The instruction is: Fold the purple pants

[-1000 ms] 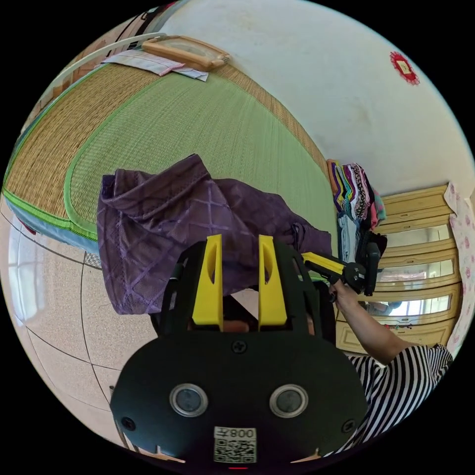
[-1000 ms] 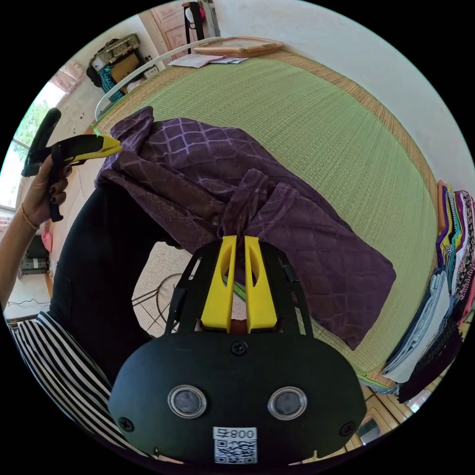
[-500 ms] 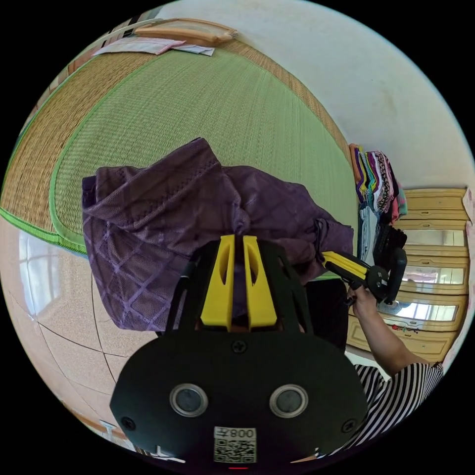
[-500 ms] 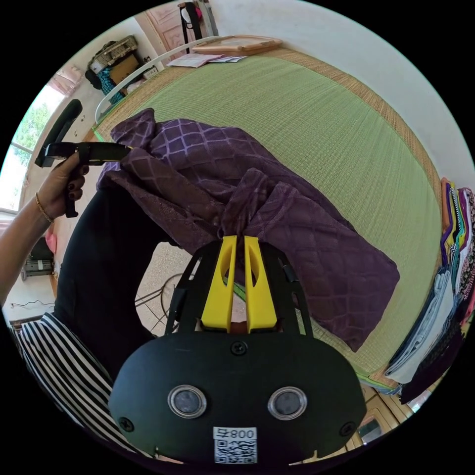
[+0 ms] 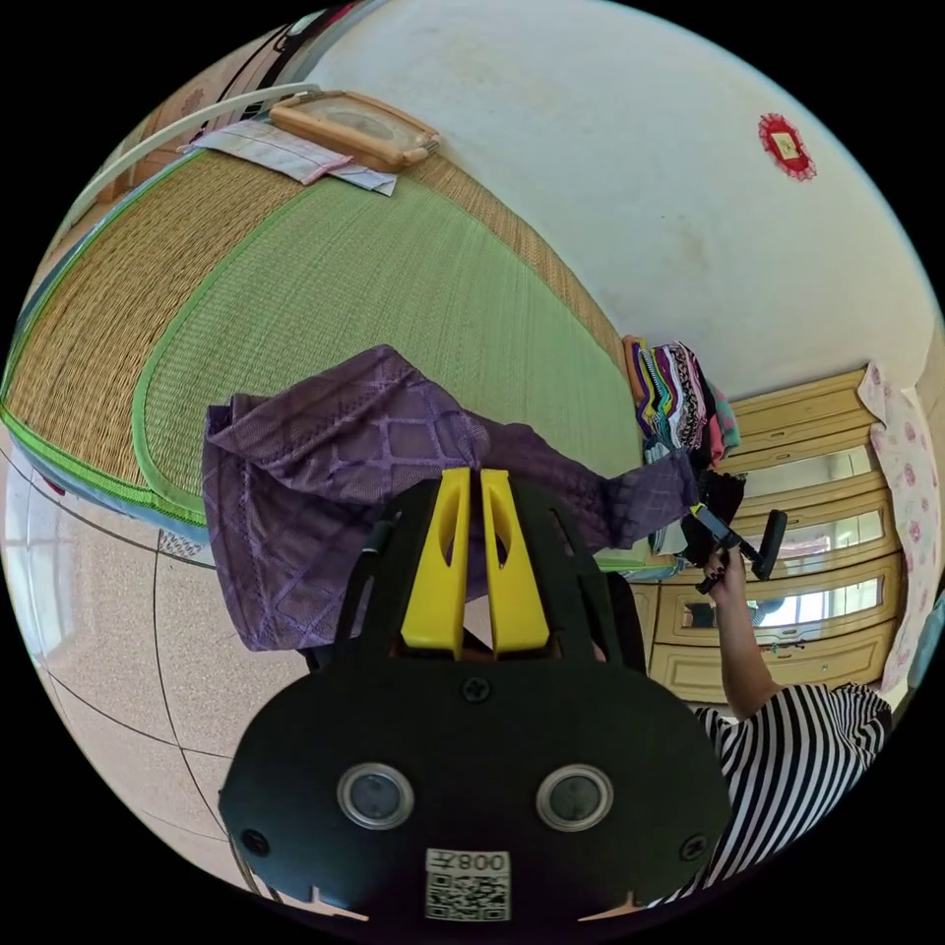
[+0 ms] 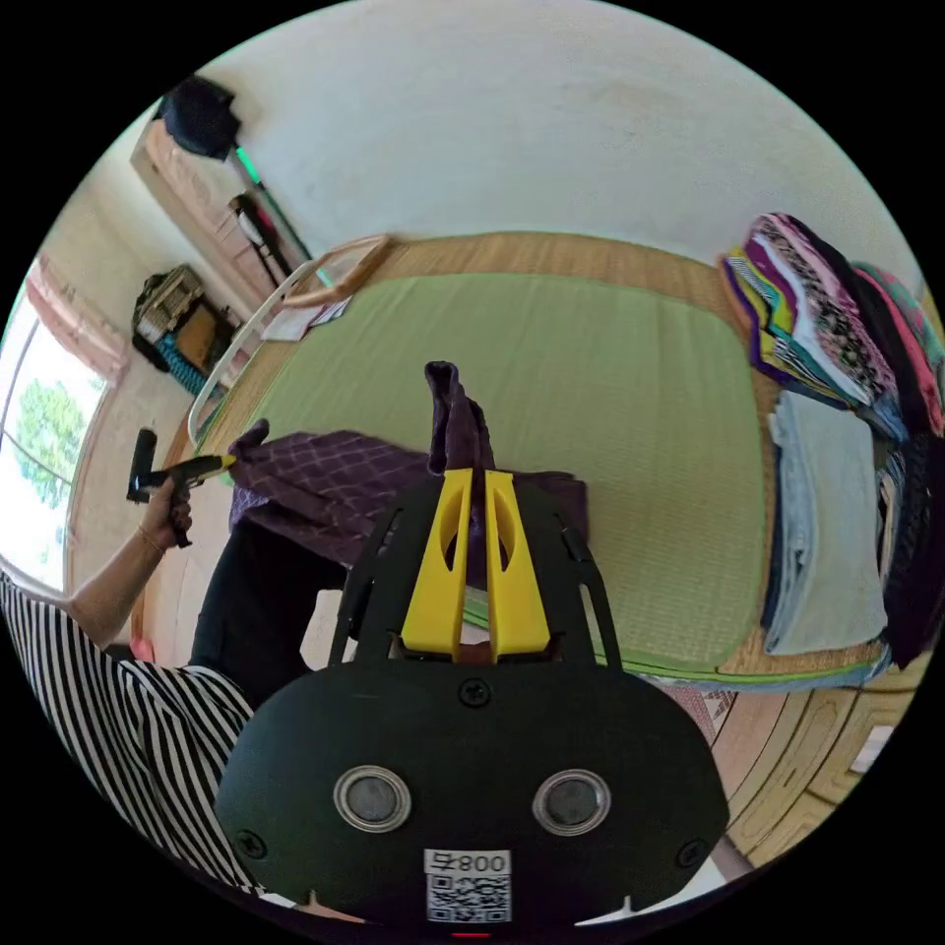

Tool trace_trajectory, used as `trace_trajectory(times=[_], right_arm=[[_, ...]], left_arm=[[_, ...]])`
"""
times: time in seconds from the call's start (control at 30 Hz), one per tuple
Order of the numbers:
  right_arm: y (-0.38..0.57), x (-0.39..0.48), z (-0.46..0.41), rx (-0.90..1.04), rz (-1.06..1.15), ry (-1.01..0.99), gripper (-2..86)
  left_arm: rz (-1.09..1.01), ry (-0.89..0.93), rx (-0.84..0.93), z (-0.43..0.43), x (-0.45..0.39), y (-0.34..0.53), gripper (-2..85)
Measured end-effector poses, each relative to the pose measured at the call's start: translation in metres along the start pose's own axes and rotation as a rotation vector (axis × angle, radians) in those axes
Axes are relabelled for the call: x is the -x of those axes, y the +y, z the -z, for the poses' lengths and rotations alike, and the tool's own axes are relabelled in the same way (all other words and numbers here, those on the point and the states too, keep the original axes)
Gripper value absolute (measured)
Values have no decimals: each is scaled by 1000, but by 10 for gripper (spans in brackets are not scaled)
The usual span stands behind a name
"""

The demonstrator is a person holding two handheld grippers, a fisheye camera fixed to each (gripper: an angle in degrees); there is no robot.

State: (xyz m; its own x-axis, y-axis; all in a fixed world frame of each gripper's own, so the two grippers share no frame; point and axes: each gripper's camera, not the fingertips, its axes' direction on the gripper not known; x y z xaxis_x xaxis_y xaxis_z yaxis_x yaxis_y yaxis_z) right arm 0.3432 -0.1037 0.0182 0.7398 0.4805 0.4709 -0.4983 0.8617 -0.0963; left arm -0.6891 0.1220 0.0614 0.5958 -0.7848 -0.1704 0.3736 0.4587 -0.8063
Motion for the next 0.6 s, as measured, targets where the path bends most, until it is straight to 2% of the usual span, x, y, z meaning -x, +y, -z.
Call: trace_trajectory(times=[0.07, 0.17, 0.27, 0.43, 0.6], right_arm=[[10, -76, 56, -61, -184, 112, 23], [39, -162, 104, -101, -429, 135, 27], [73, -208, 120, -66, -595, 175, 30], [106, -219, 102, -7, -685, 76, 53], [87, -194, 86, 64, -578, 52, 64]], left_arm=[[20, 34, -29, 7, 2, 1, 19], [50, 56, -57, 15, 6, 2, 19], [62, 57, -55, 19, 5, 2, 18], [82, 62, -59, 28, 1, -5, 18], [60, 29, -61, 40, -10, -15, 18]])
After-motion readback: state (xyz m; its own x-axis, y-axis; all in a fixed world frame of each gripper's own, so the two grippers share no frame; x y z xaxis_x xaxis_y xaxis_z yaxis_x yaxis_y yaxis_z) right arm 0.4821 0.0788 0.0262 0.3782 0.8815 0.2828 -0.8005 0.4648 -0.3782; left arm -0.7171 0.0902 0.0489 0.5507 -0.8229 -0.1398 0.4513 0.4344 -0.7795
